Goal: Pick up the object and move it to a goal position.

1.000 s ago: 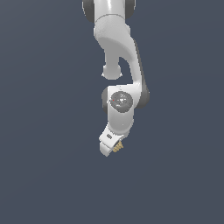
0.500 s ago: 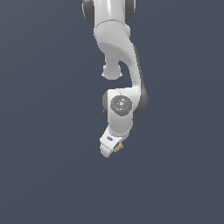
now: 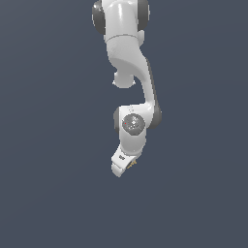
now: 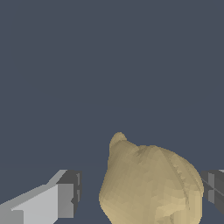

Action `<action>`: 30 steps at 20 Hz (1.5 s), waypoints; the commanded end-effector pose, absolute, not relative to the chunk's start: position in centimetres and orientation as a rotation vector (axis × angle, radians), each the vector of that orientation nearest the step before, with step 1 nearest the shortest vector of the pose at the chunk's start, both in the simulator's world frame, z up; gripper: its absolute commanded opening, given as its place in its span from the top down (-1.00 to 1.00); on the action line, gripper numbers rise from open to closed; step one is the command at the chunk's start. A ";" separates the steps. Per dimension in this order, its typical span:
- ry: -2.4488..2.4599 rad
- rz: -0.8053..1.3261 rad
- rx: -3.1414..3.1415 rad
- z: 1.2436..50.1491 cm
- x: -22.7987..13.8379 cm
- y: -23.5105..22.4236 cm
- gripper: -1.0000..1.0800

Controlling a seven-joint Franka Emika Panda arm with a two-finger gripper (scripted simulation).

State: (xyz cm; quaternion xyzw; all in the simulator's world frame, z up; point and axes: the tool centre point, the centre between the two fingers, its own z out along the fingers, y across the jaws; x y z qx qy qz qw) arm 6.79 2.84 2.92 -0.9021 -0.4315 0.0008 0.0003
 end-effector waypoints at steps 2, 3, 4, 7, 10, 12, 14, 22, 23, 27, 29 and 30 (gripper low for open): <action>-1.356 0.000 -2.834 2.9 6.9 2.8 1.00; -1.356 0.000 -2.834 2.9 6.9 2.8 1.00; -1.356 0.000 -2.834 2.9 6.9 2.8 1.00; -1.356 0.000 -2.834 2.9 6.9 2.8 1.00; -1.356 0.000 -2.834 2.9 6.9 2.8 1.00; -1.356 0.000 -2.834 3.0 6.9 2.8 1.00; -1.356 0.000 -2.834 3.1 6.8 2.7 1.00; -1.356 0.000 -2.834 5.5 5.8 0.4 1.00; -1.356 0.000 -2.834 6.0 5.6 -0.1 1.00; -1.356 0.001 -2.835 8.6 4.6 -2.6 1.00; -1.356 0.001 -2.835 10.2 4.0 -4.1 1.00; -1.356 0.001 -2.835 11.0 3.8 -4.8 1.00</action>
